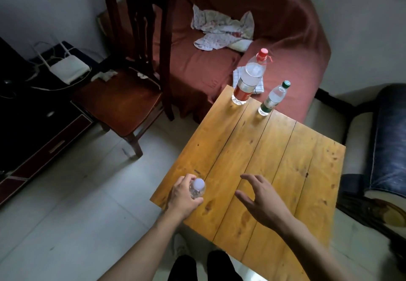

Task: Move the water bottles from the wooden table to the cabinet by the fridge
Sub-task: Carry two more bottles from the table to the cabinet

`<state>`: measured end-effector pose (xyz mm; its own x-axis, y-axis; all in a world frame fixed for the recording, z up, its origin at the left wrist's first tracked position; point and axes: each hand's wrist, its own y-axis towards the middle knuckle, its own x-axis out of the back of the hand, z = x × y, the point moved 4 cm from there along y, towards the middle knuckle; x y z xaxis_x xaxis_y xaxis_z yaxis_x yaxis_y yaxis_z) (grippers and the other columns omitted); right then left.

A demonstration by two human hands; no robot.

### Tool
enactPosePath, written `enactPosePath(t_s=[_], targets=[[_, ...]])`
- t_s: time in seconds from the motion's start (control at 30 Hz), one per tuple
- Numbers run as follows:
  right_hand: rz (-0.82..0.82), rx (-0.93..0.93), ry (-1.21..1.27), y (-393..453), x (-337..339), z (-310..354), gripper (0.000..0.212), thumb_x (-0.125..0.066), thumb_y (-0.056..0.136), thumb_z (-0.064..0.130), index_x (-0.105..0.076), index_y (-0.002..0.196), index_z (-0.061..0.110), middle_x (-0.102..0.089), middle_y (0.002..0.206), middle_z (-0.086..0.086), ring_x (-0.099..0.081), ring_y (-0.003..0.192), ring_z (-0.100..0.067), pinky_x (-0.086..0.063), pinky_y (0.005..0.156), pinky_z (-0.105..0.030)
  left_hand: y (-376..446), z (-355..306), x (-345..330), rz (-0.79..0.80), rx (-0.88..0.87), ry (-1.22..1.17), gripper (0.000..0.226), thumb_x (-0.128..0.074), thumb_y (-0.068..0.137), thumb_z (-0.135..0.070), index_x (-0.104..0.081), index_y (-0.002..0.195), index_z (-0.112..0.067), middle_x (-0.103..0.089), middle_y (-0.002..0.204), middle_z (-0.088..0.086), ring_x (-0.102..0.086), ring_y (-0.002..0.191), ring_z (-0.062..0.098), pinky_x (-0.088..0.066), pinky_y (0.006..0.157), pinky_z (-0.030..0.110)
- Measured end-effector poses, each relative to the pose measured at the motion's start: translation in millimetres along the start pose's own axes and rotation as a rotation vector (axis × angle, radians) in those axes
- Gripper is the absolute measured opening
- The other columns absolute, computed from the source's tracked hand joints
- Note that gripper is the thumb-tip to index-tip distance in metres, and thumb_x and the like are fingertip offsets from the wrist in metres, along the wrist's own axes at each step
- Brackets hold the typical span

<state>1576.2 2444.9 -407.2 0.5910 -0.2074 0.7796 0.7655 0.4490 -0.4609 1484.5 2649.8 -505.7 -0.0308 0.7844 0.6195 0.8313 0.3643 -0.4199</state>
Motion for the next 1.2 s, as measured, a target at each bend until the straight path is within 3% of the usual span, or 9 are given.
enactPosePath(t_s=[0.17, 0.47, 0.7, 0.83, 0.97, 1.2], targets=[[0.014, -0.057, 0.037, 6, -1, -11, 0.061, -0.053, 0.094, 0.053, -0.038, 0.148, 0.029, -0.039, 0.152, 0.001, -0.043, 0.135, -0.015, -0.042, 0.109, -0.031, 17, 5, -15, -0.133, -0.086, 0.006, 0.050, -0.086, 0.068, -0.019, -0.063, 0.112, -0.019, -0.059, 0.109, -0.002, -0.055, 0.101, 0.019, -0.046, 0.082, 0.026], [0.027, -0.110, 0.058, 12, 3, -36, 0.060, -0.053, 0.094, 0.052, -0.038, 0.147, 0.028, -0.040, 0.151, 0.000, -0.041, 0.136, -0.016, -0.041, 0.111, -0.034, 23, 16, -25, -0.165, -0.130, 0.016, 0.054, -0.085, 0.057, -0.014, -0.064, 0.106, -0.019, -0.059, 0.098, -0.001, -0.058, 0.088, 0.022, -0.053, 0.073, 0.037], [-0.023, -0.119, 0.115, 16, 31, -60, 0.059, -0.054, 0.094, 0.051, -0.040, 0.146, 0.027, -0.040, 0.151, -0.001, -0.042, 0.136, -0.018, -0.042, 0.110, -0.033, 24, -33, -15, -0.159, -0.241, 0.036, 0.056, -0.084, 0.056, -0.029, -0.064, 0.109, -0.025, -0.060, 0.098, -0.005, -0.059, 0.083, 0.011, -0.055, 0.067, 0.023], [-0.074, -0.105, 0.152, 16, 64, -74, 0.059, -0.053, 0.094, 0.052, -0.042, 0.146, 0.025, -0.043, 0.150, -0.003, -0.045, 0.134, -0.019, -0.044, 0.109, -0.035, 27, -81, -2, -0.192, -0.261, 0.019, 0.059, -0.089, 0.055, -0.026, -0.063, 0.108, -0.026, -0.061, 0.097, -0.006, -0.060, 0.083, 0.009, -0.049, 0.065, 0.014], [-0.130, -0.085, 0.179, 22, 96, -83, 0.059, -0.052, 0.095, 0.051, -0.041, 0.146, 0.024, -0.042, 0.151, -0.004, -0.044, 0.135, -0.020, -0.043, 0.110, -0.036, 41, -120, 11, -0.227, -0.303, 0.054, 0.057, -0.086, 0.053, -0.032, -0.062, 0.104, -0.030, -0.063, 0.094, -0.007, -0.061, 0.080, 0.011, -0.055, 0.065, 0.028], [-0.191, -0.150, 0.236, 37, 121, -94, 0.058, -0.053, 0.094, 0.052, -0.043, 0.144, 0.026, -0.043, 0.150, -0.002, -0.044, 0.135, -0.018, -0.044, 0.107, -0.035, 80, -153, 24, -0.232, -0.354, 0.075, 0.057, -0.088, 0.052, -0.032, -0.062, 0.103, -0.029, -0.062, 0.092, -0.009, -0.061, 0.078, 0.010, -0.056, 0.065, 0.031]])
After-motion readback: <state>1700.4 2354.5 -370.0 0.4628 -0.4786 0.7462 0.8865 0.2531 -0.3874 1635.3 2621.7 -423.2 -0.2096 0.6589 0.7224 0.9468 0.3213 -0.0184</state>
